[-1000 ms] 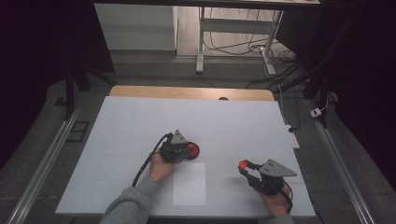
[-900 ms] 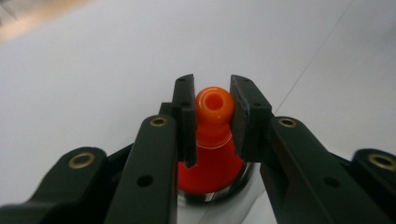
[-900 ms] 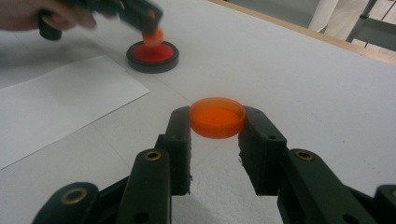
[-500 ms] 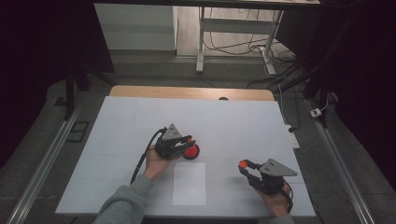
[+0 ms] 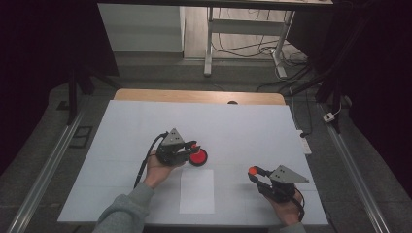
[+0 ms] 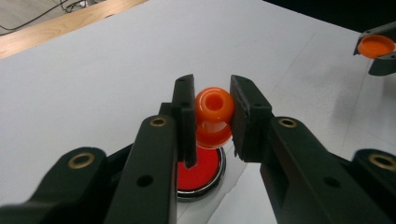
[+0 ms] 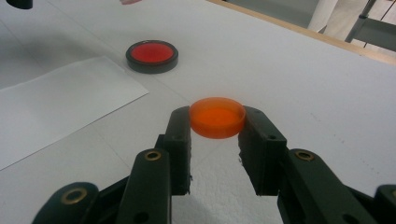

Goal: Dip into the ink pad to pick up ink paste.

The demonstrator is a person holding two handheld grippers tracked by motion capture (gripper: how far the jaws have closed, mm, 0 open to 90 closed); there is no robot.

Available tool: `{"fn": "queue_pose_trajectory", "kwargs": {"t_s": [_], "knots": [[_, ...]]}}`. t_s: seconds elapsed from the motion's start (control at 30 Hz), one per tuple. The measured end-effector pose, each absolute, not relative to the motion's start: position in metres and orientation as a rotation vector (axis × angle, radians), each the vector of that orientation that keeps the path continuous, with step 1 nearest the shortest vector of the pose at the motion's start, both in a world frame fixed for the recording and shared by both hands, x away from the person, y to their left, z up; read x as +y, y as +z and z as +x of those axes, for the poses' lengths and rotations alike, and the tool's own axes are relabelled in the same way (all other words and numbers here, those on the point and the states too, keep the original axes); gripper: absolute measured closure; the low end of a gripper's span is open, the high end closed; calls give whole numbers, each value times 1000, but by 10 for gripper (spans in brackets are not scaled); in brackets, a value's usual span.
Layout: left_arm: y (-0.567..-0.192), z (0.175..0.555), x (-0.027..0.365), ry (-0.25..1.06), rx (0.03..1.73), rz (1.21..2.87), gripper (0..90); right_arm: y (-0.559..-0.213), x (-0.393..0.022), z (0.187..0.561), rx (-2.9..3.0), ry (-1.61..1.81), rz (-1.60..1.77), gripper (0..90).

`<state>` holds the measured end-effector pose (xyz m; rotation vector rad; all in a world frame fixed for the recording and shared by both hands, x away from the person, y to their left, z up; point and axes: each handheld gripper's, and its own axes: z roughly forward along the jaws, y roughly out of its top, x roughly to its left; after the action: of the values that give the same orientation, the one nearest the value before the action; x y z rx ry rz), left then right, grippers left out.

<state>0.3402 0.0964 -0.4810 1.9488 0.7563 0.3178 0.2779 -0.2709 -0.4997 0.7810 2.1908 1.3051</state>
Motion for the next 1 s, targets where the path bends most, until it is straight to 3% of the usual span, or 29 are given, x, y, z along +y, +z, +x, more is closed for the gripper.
{"fn": "queue_pose_trajectory", "kwargs": {"t_s": [0.5,1.0], "knots": [[-476,323,113,209,717,1893,729,-500,-272,277,2188,1302,787,641],[-474,313,123,206,698,1899,729,-499,-274,277,2174,1308,801,641]]}}
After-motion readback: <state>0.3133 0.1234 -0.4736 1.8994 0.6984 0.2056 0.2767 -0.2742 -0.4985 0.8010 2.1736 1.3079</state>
